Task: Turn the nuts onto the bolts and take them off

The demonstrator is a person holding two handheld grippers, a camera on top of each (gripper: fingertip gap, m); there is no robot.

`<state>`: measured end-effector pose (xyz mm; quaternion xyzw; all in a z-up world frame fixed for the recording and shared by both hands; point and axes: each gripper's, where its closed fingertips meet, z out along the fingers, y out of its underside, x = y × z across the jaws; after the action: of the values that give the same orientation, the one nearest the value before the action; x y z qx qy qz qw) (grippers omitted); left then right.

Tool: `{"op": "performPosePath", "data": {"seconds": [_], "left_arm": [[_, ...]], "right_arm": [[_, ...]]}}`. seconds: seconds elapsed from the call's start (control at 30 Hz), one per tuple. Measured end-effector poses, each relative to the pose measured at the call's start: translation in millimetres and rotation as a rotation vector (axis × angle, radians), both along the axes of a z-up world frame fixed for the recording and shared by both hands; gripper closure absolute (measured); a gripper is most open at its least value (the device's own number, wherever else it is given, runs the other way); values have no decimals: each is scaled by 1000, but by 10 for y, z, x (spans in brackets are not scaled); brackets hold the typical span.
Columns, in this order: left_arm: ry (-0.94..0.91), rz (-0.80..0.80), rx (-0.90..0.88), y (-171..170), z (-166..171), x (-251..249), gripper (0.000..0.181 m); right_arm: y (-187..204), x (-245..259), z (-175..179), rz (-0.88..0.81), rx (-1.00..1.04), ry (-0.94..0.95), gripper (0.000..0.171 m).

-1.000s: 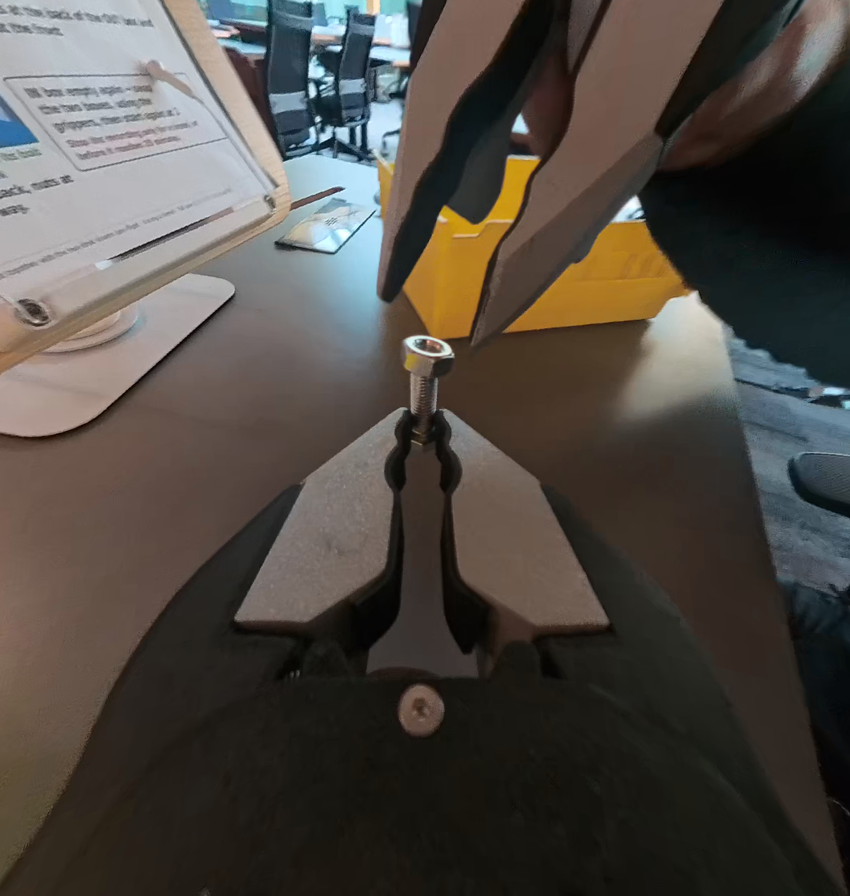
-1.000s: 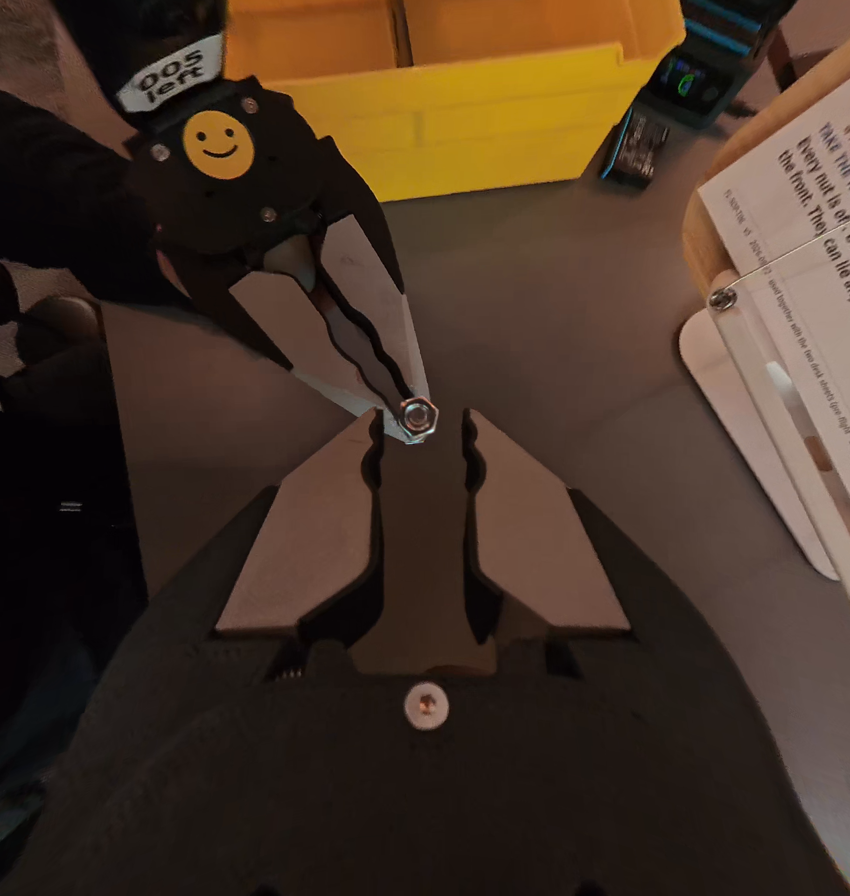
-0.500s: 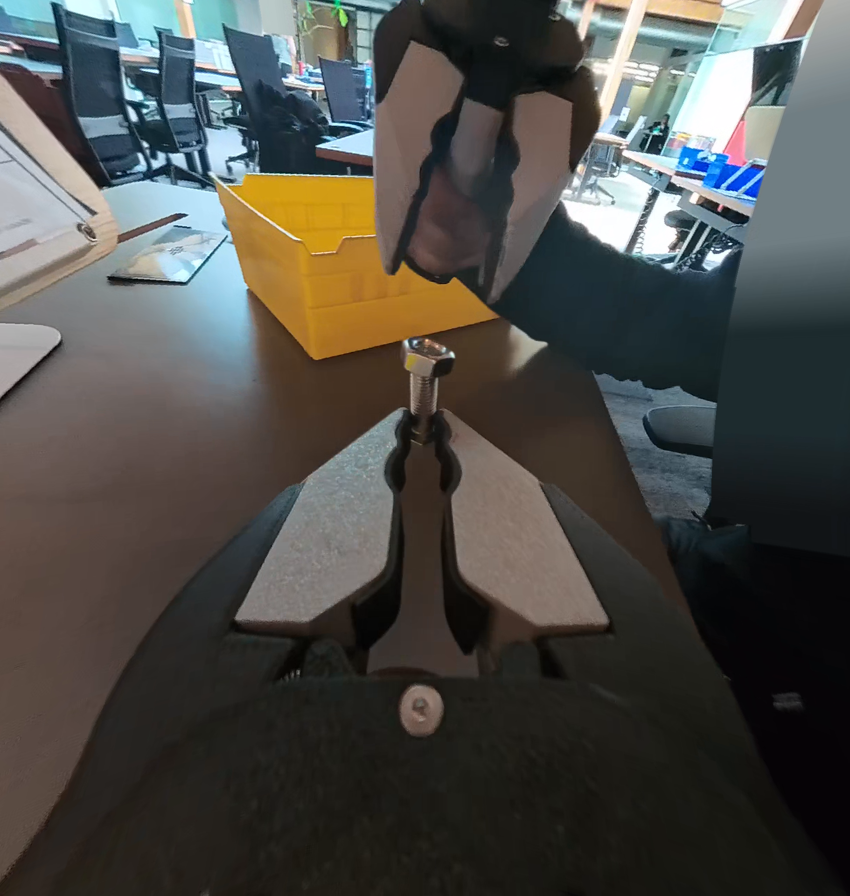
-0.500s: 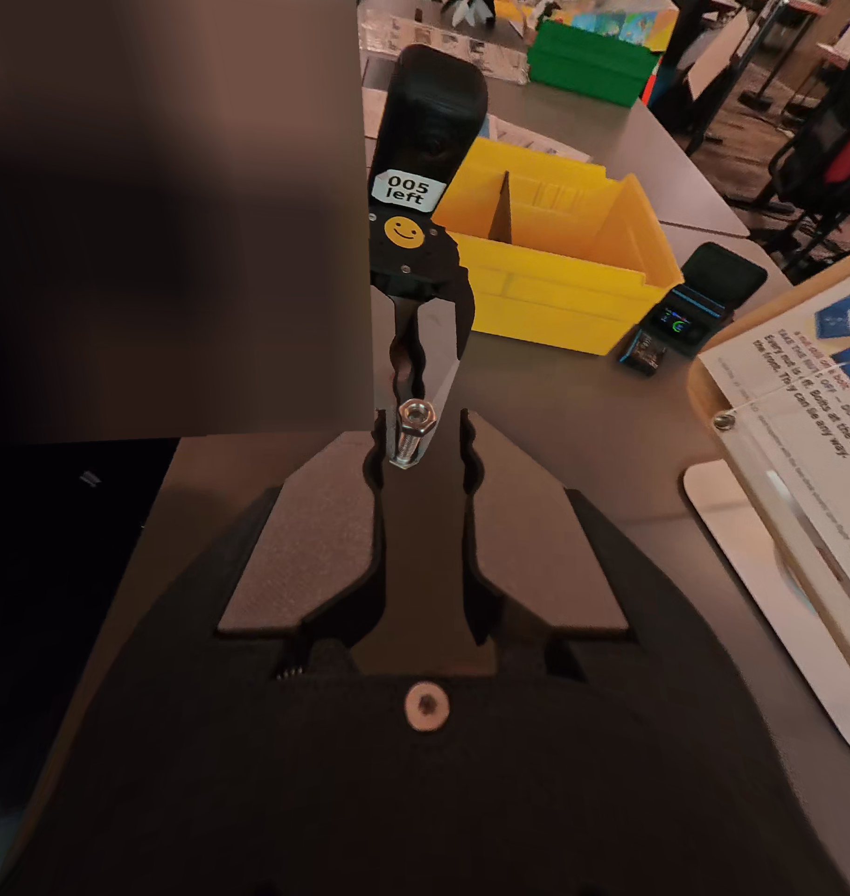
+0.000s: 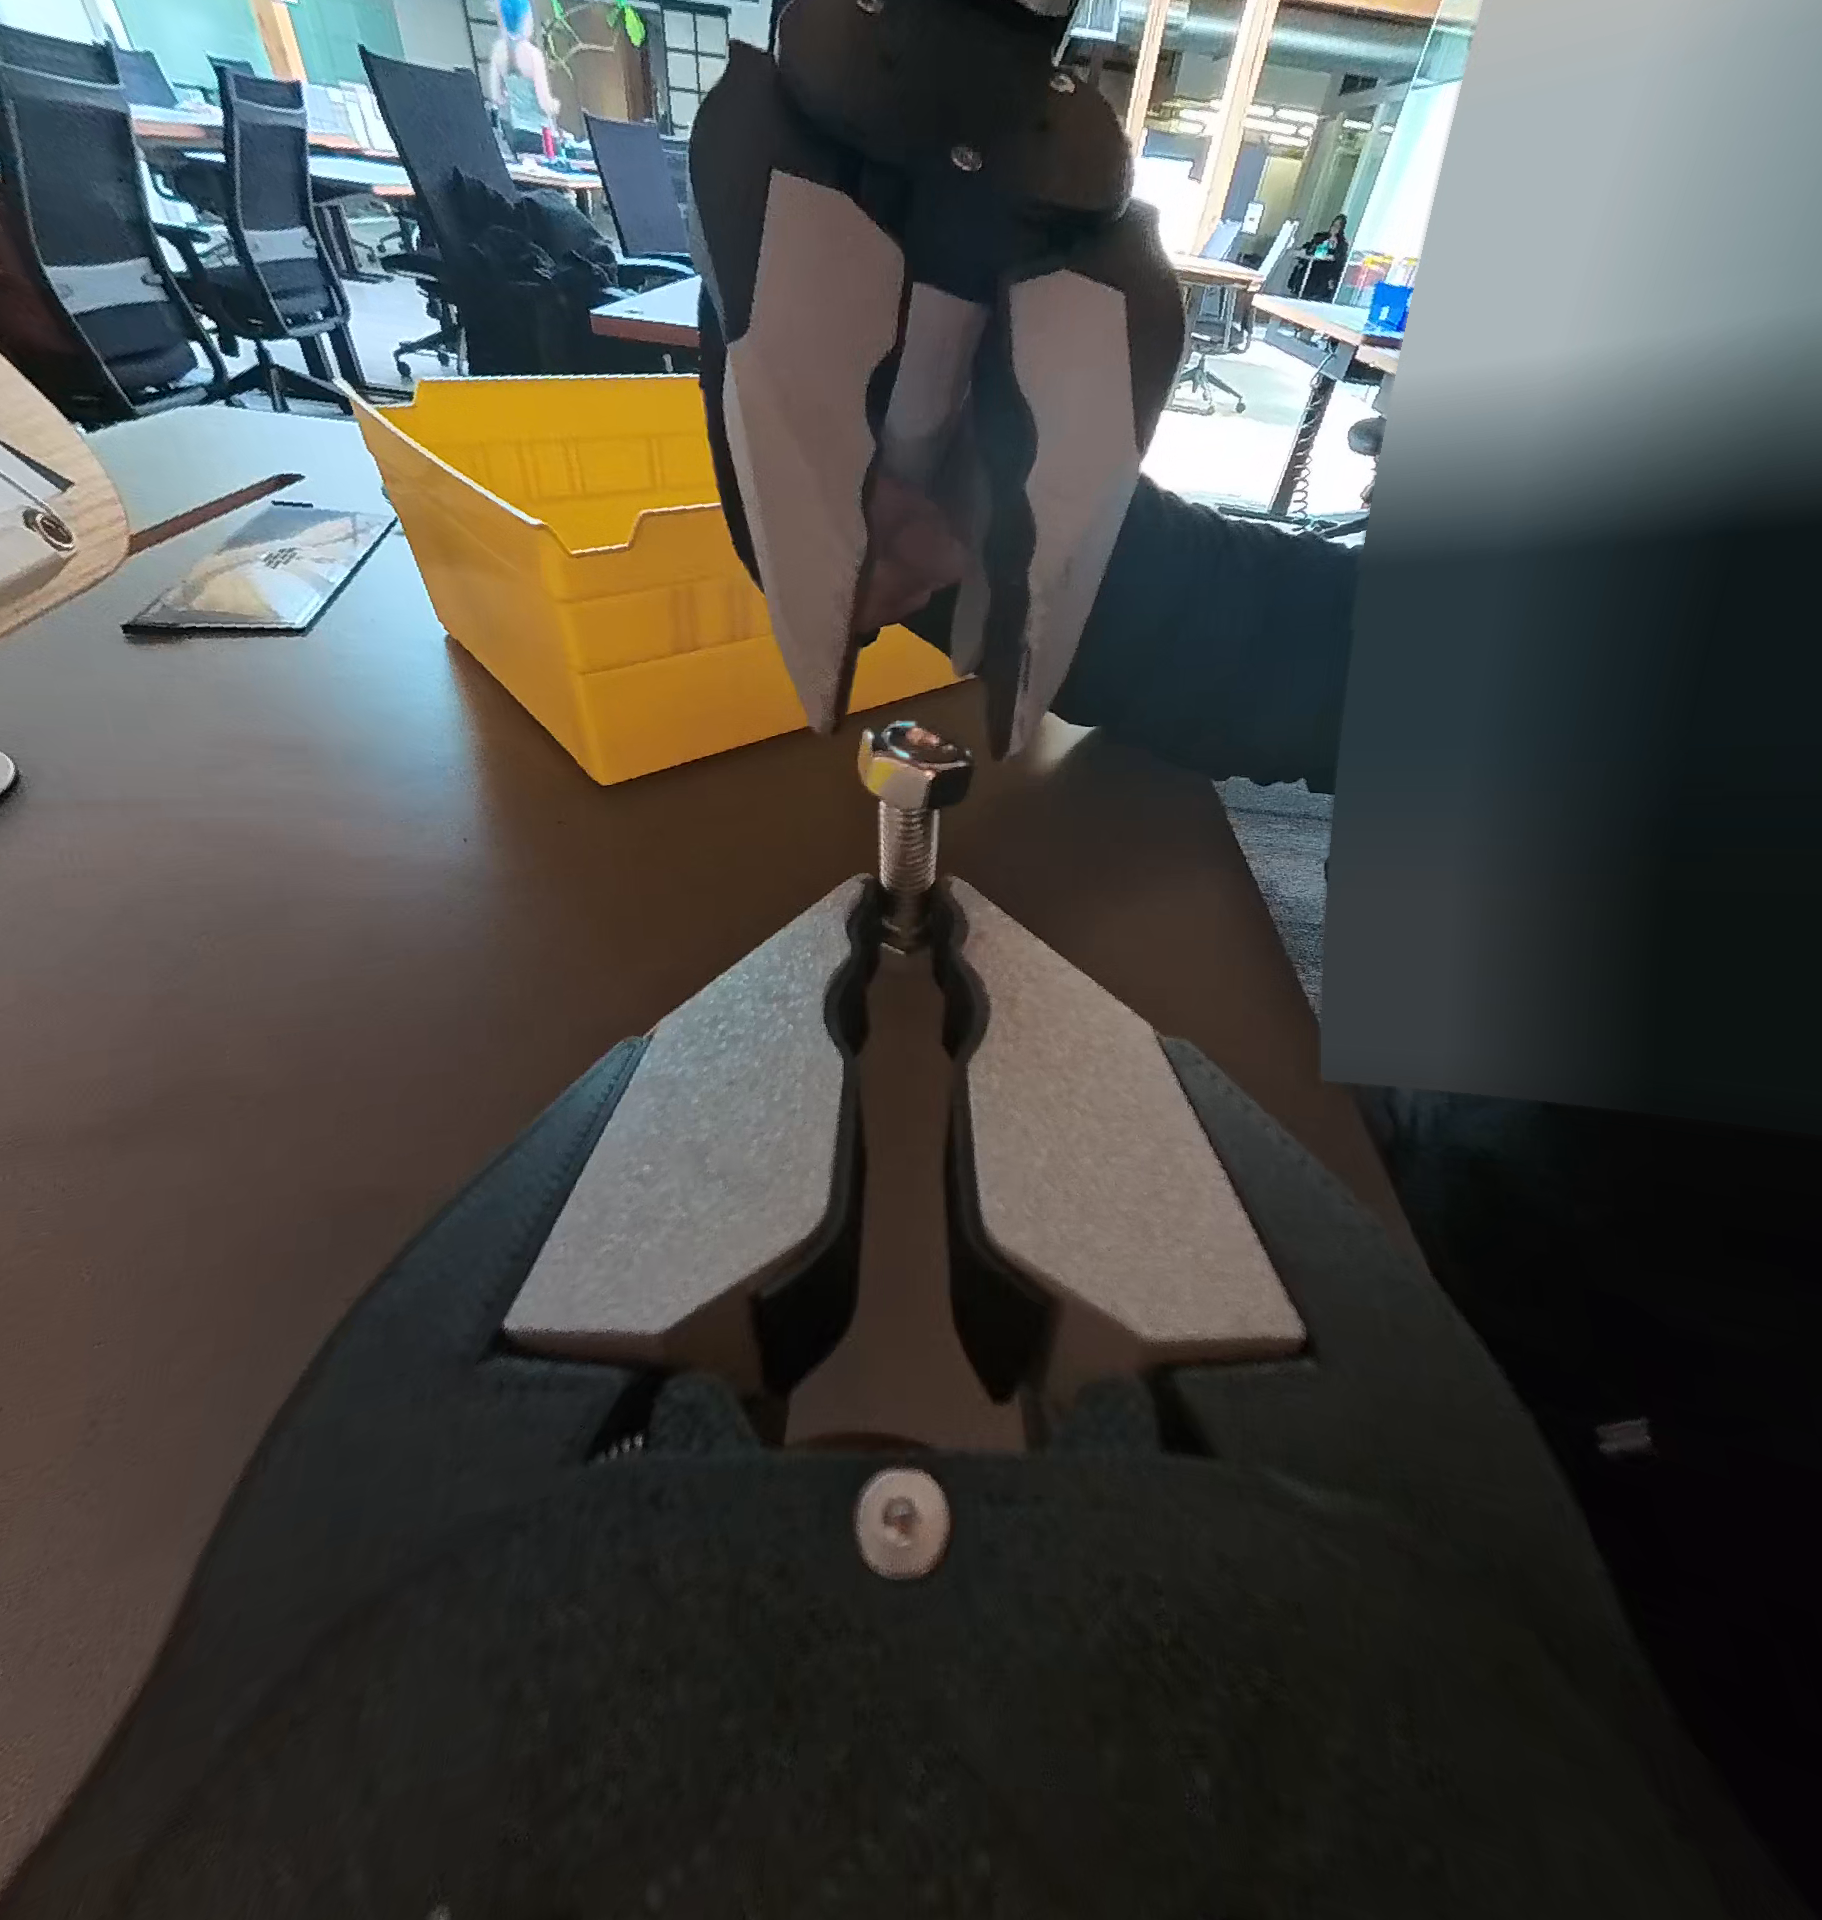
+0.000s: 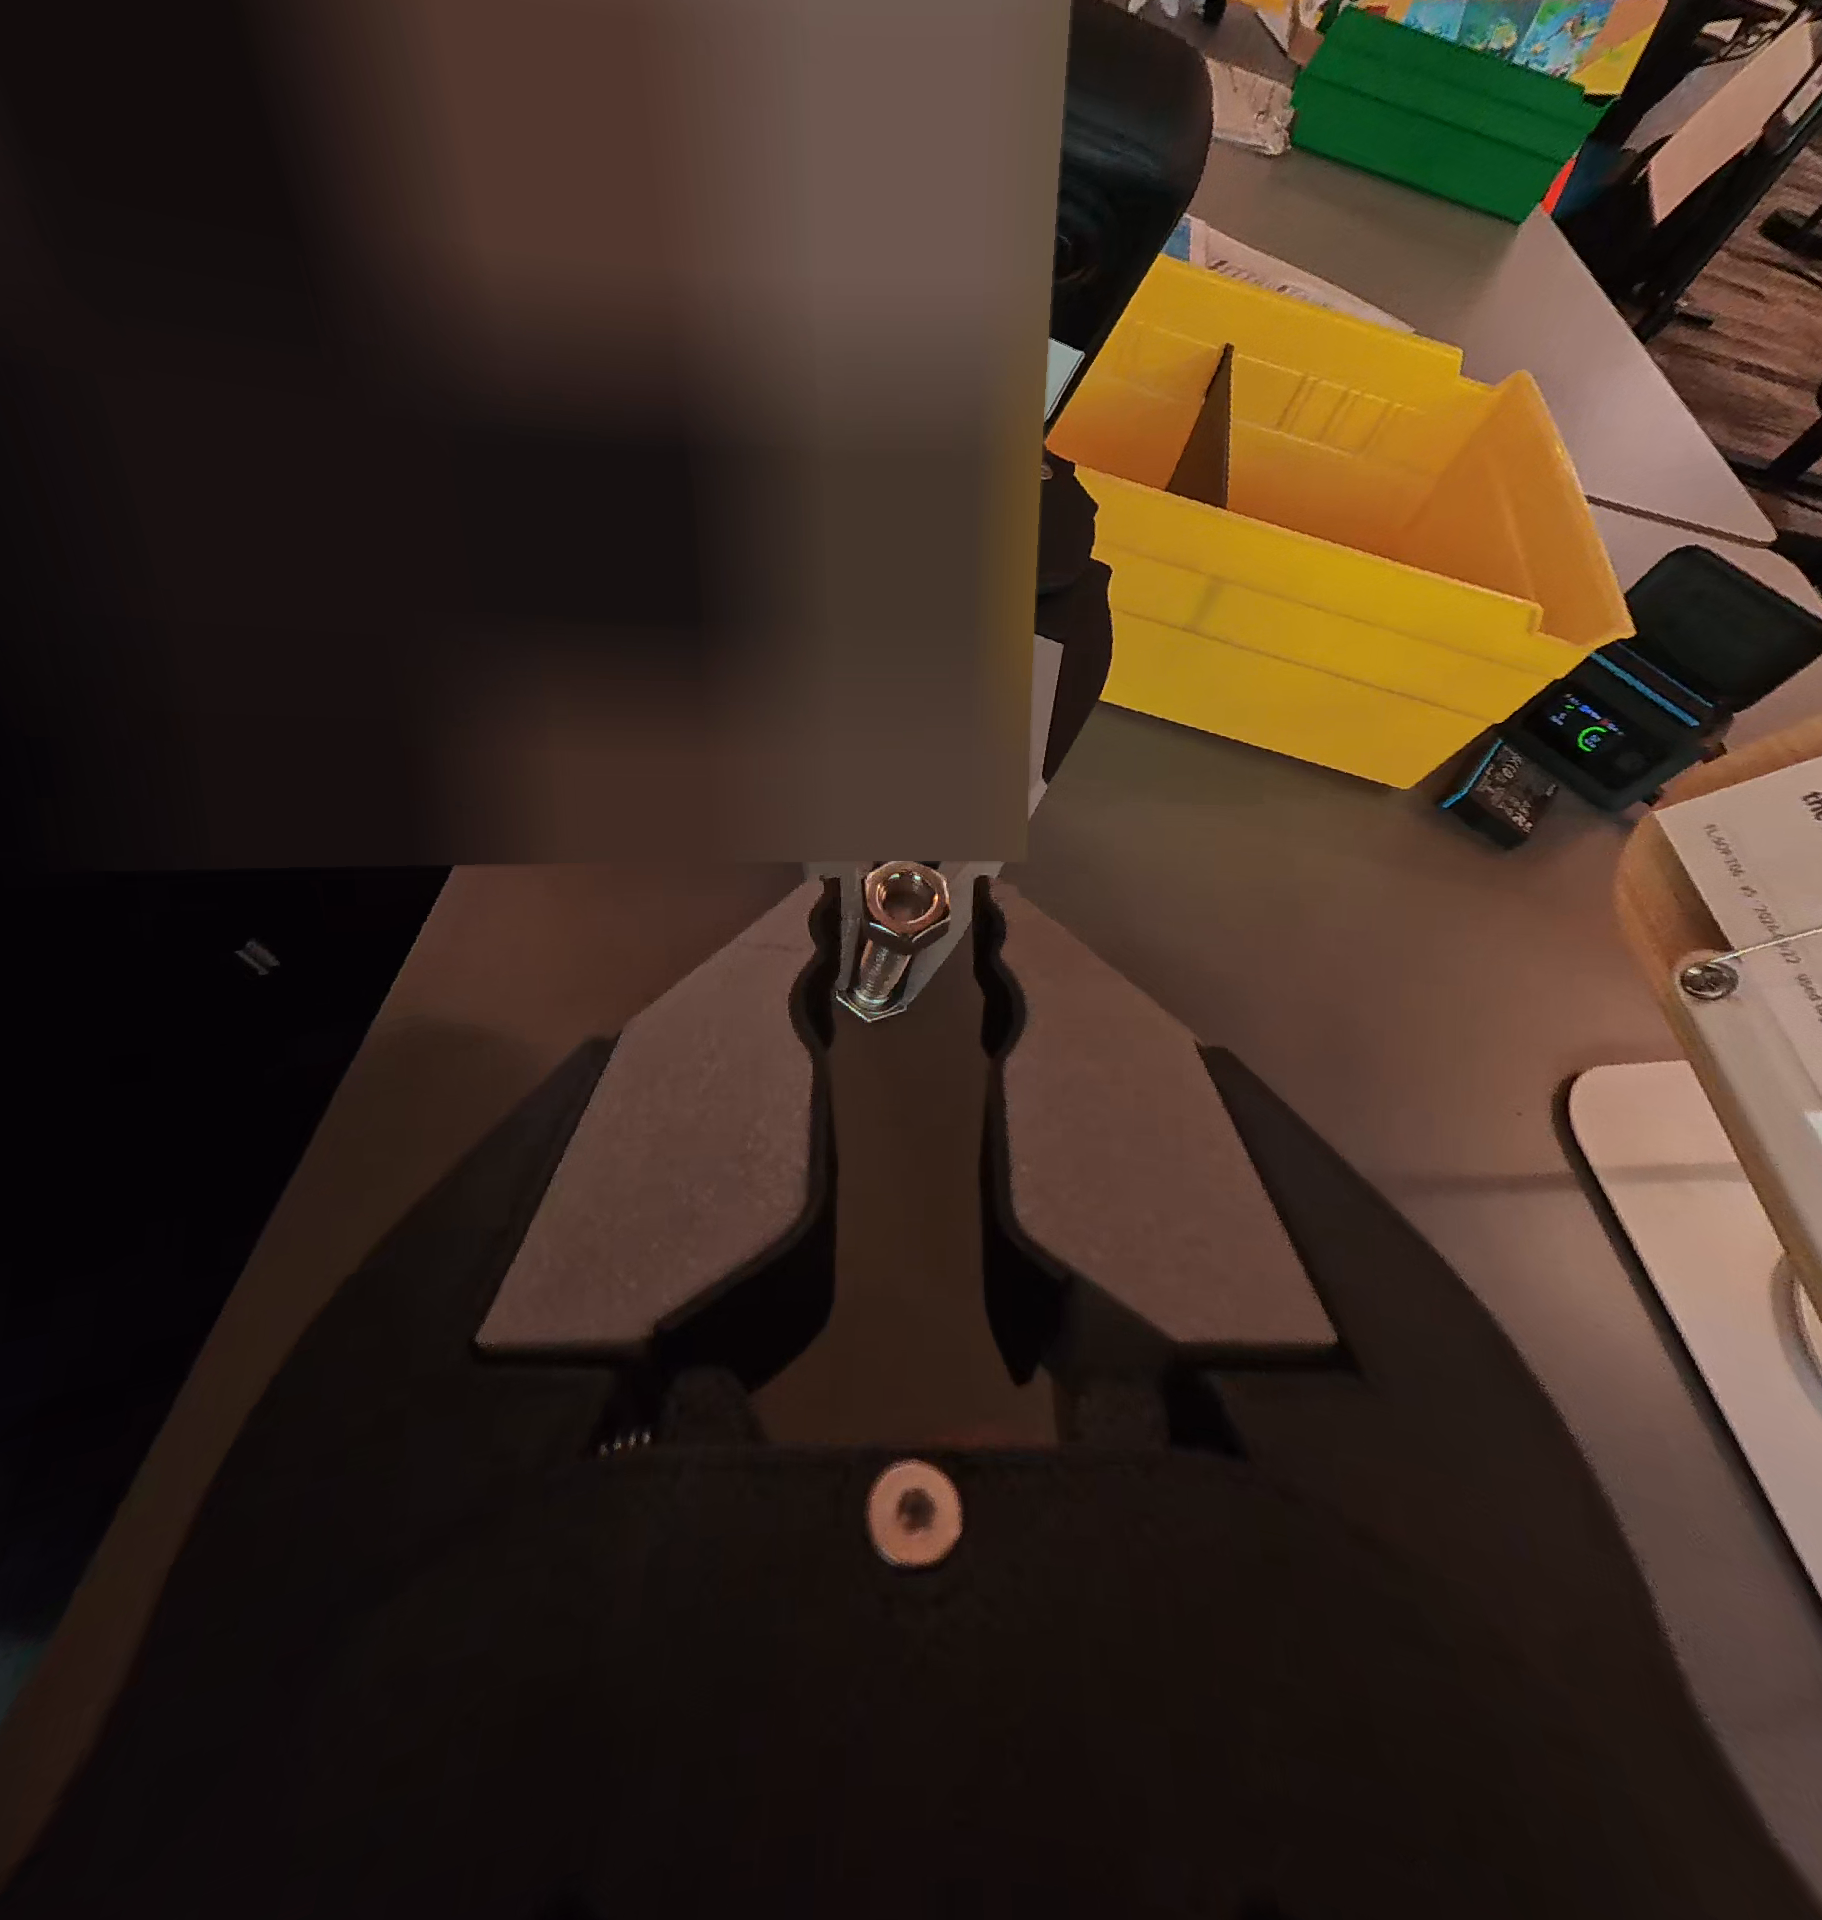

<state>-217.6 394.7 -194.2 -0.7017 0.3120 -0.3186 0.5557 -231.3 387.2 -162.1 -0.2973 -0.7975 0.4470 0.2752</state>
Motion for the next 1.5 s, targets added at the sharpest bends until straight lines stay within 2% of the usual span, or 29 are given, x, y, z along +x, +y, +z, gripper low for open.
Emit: {"op": "performPosePath", "data": {"seconds": [1.0, 1.5], "left_arm": [[17, -4, 6, -13, -15, 34, 174], [135, 135, 37, 99, -77, -56, 174]], "right_arm": [[-47, 25, -29, 14, 27, 3, 157], [49, -43, -88, -100, 20, -60, 157]]}}
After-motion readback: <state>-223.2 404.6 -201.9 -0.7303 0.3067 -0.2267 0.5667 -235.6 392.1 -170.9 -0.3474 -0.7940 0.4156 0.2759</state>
